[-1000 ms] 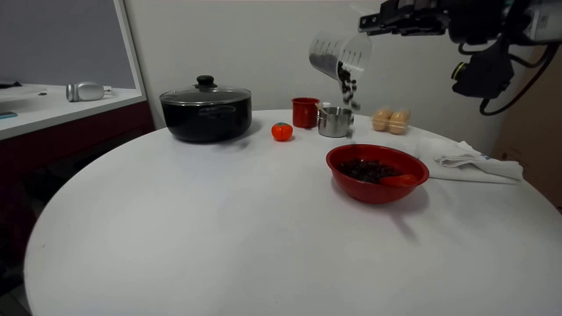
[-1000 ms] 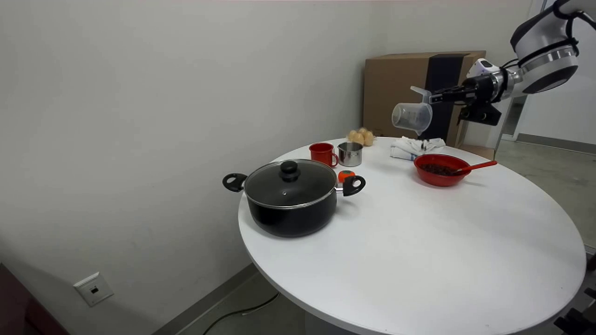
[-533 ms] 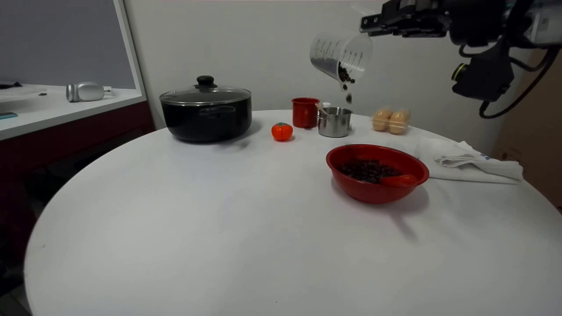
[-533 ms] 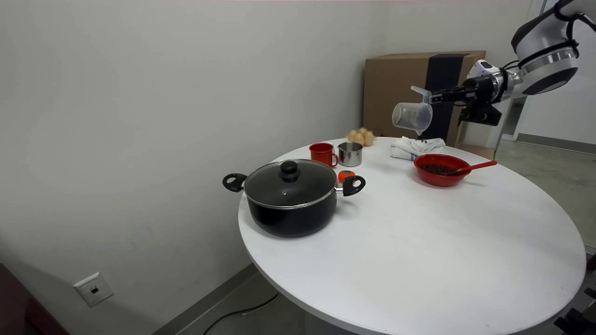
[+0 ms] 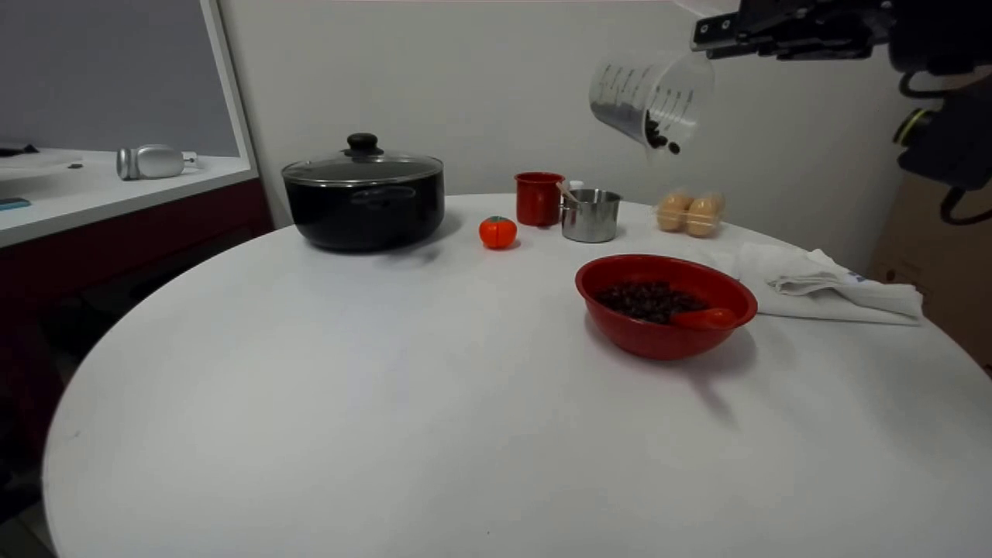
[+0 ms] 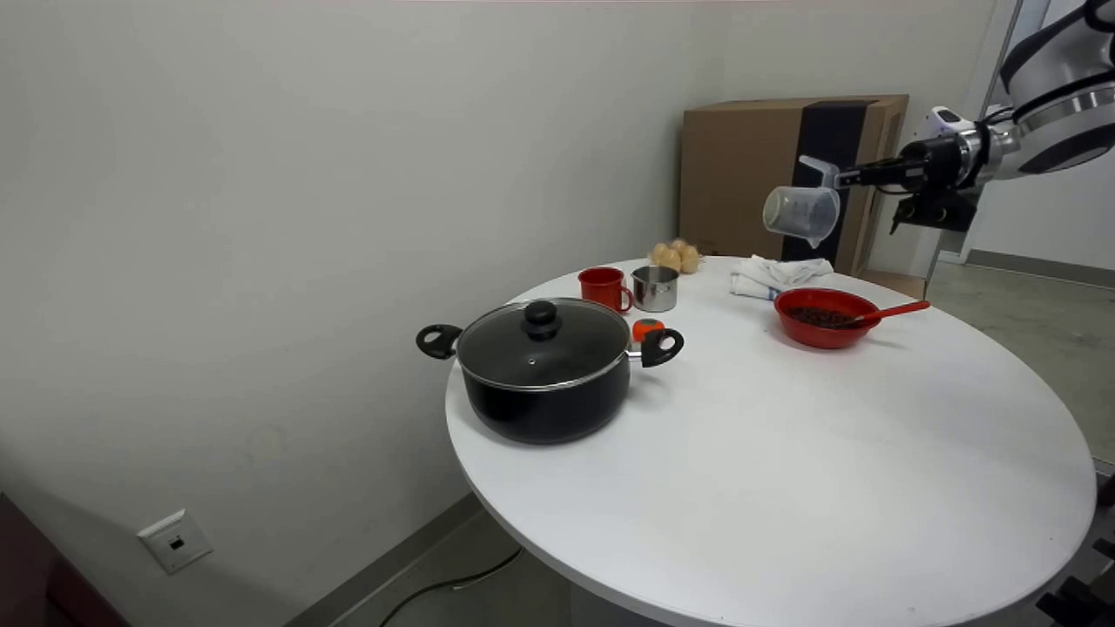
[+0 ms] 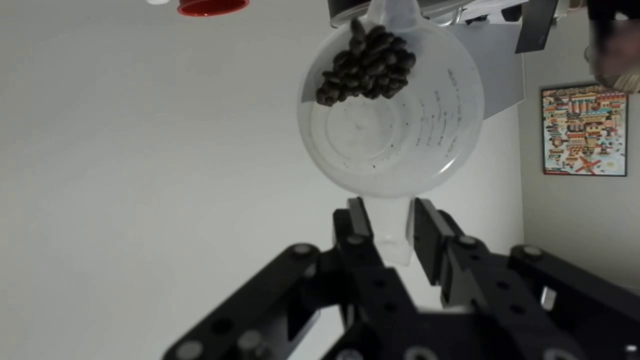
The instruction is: Pour the contents of the jug into the red bowl
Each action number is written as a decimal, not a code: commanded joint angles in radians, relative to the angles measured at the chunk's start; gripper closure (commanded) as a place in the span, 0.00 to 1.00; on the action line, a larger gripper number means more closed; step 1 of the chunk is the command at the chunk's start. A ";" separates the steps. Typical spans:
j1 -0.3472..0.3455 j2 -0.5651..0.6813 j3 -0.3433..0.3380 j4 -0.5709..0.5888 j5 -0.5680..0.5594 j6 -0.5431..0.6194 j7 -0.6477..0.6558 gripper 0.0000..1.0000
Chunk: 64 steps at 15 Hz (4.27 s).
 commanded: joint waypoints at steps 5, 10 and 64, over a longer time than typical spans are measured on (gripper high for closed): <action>-0.032 0.027 0.040 0.039 0.036 -0.025 0.024 0.93; -0.024 0.037 0.086 0.035 0.076 -0.017 0.033 0.93; 0.514 -0.356 0.002 -0.209 -0.666 0.082 0.390 0.93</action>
